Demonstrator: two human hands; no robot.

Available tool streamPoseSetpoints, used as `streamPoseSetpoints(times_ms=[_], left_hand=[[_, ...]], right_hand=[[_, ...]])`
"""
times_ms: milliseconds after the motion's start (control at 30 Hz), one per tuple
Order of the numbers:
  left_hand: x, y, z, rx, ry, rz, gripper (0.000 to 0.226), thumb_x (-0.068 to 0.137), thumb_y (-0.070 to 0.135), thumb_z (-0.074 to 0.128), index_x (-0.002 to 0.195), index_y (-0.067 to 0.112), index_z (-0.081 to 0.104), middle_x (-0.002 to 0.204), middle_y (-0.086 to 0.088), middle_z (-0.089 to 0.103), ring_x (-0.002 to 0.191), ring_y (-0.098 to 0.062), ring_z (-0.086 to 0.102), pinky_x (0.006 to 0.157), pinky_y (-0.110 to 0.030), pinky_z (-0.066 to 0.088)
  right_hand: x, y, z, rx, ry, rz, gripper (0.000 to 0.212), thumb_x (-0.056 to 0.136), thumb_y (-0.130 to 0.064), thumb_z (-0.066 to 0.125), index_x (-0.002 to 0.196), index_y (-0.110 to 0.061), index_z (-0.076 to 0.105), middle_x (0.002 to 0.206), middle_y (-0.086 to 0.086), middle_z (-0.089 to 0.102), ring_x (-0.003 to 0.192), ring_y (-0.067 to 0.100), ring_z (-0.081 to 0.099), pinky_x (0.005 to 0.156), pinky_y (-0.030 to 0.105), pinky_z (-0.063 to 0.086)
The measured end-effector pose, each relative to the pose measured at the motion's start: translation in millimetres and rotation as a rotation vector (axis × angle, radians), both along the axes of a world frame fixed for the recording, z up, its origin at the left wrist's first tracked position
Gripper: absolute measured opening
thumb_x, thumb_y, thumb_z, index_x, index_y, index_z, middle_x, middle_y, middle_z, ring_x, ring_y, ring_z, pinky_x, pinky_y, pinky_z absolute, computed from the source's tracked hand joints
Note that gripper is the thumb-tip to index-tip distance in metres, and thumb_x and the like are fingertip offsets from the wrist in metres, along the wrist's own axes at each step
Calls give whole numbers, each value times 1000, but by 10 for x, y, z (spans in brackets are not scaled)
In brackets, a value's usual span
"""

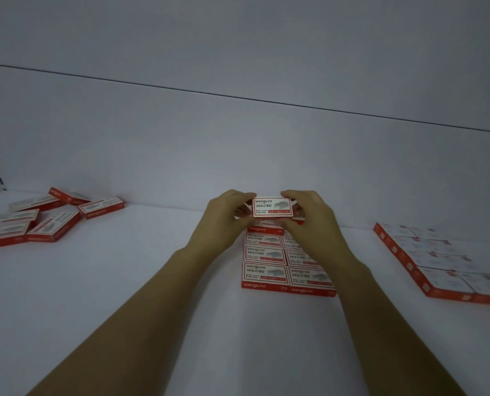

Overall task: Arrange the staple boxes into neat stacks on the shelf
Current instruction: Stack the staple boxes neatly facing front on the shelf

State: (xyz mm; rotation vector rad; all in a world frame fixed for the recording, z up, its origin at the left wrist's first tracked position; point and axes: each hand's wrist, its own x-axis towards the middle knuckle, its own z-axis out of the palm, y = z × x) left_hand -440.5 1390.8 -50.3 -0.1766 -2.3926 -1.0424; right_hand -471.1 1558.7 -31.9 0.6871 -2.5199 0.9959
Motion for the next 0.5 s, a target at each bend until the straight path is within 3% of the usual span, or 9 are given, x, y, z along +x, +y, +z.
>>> streamPoseSetpoints(times_ms=[133, 233, 400, 500], left_hand=[[5, 68, 1, -10, -70, -16, 47, 88, 20, 63, 133, 17, 50, 115, 2, 58, 93, -8, 58, 84, -20, 49], [-4, 61, -34, -78, -134, 28, 43, 89, 26, 61, 130, 17, 50, 111, 2, 57, 91, -10, 56, 82, -21, 47], [-18, 38, -107, -83, -240, 105, 32, 91, 26, 59, 121, 14, 57, 111, -3, 60, 95, -14, 58, 82, -22, 44], [-18, 46, -118, -90, -276, 74, 33, 92, 24, 58, 122, 13, 58, 112, -3, 63, 95, -13, 58, 82, -20, 42]], right_hand=[[-34, 108, 47, 70, -81, -31, 46, 85, -21, 67, 128, -19, 52, 122, 1, 54, 89, 6, 52, 63, 4, 36], [-60, 237, 59, 119, -141, -61, 43, 84, -22, 68, 125, -17, 55, 118, 1, 56, 87, 8, 53, 60, 5, 34], [-88, 417, 18, 170, -271, -124, 42, 83, -19, 69, 122, -12, 57, 117, 4, 62, 87, 9, 51, 76, 17, 38], [-116, 471, -20, 166, -324, -145, 38, 82, -19, 70, 118, -11, 60, 115, 4, 64, 87, 10, 53, 77, 21, 40]])
